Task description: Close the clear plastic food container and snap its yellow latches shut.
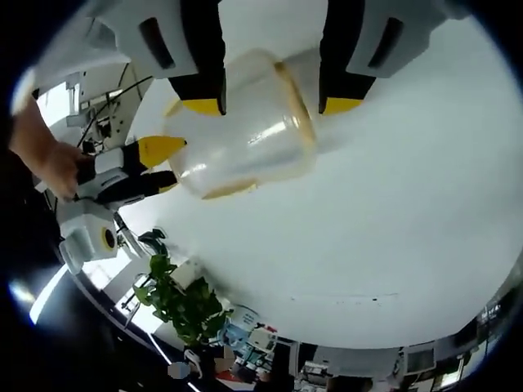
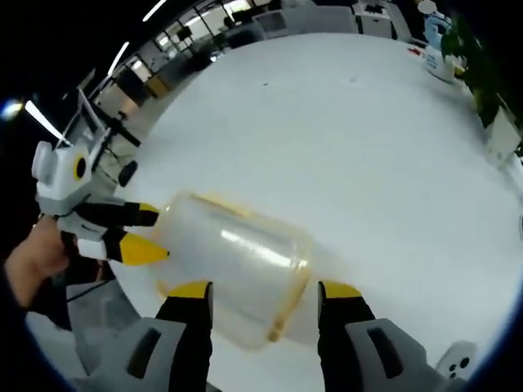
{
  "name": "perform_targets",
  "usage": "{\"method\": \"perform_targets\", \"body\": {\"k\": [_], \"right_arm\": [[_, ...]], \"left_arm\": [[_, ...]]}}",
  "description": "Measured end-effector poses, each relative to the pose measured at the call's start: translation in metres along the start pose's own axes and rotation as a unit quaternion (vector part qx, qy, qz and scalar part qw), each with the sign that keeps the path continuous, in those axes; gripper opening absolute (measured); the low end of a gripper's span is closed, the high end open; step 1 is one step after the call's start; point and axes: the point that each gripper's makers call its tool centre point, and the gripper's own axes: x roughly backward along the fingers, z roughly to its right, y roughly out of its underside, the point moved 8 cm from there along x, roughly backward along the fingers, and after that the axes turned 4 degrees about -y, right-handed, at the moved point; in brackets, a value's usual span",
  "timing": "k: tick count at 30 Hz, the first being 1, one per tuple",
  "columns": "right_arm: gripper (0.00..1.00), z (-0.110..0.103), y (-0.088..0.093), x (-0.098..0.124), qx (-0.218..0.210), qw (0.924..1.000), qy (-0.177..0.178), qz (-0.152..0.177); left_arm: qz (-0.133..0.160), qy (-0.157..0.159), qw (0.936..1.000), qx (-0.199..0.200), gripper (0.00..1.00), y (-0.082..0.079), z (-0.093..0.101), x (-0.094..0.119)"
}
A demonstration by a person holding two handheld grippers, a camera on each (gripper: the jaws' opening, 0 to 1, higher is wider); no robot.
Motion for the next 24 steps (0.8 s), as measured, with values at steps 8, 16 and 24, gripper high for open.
{"method": "perform_targets", "body": {"k": [8,16,24], "right_arm": [[0.56,-0.005,-0.007,0.005,0.052,0.9986,-0.012,-0.004],[0.50,-0.005,-0.011,0.006,0.108,0.9939,-0.004,-0.023],[0.50,-0.006,-0.014,0.008,0.124,0.9918,-0.013,-0.030]], "left_arm": [[-0.008,0.001,0.9997,-0.021,0.45,-0.002,-0.002,0.005],[-0.017,0.009,0.9967,-0.079,0.44,-0.013,0.001,0.014],[-0.028,0.012,0.9916,-0.126,0.44,-0.019,0.001,0.016]]}}
